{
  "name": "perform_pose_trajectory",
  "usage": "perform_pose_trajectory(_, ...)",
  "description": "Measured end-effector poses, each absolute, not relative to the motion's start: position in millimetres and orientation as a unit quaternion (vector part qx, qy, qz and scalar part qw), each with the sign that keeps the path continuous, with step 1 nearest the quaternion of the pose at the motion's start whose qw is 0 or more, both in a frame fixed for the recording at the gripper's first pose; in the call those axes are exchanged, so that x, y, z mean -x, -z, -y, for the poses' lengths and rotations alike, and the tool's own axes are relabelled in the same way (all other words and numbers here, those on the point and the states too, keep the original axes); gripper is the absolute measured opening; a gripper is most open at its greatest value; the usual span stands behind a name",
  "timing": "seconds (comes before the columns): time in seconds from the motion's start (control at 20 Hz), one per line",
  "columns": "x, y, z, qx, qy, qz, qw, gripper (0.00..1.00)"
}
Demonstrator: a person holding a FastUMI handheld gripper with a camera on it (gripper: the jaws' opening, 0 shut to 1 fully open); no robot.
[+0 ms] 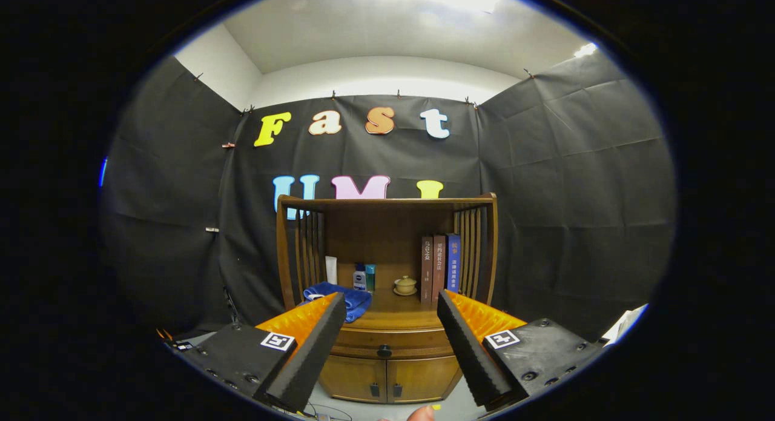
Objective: Pull open the drawer, take out the items inside it, and place them on the countertop above the cabinet.
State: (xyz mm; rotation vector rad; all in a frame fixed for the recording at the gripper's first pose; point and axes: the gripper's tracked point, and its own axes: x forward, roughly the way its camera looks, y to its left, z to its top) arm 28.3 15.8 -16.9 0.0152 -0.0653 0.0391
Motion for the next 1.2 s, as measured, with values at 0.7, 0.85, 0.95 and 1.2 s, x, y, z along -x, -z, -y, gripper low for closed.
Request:
perform_pose_trajectory(0.7,-168,254,-43,-0.046,-0.047,-0.061,0.996,0.99)
perform_pose_trajectory(0.85,-202,302,-38,-0.02,-0.041,-0.084,0.995,0.98)
perform_pose_trajectory(0.95,-219,325,-37,-0.011,-0.038,-0.101,0.994,0.98)
perform_pose_trajectory(1.2,-248,356,-38,-0.027,-0.034,-0.126,0.991,0.88)
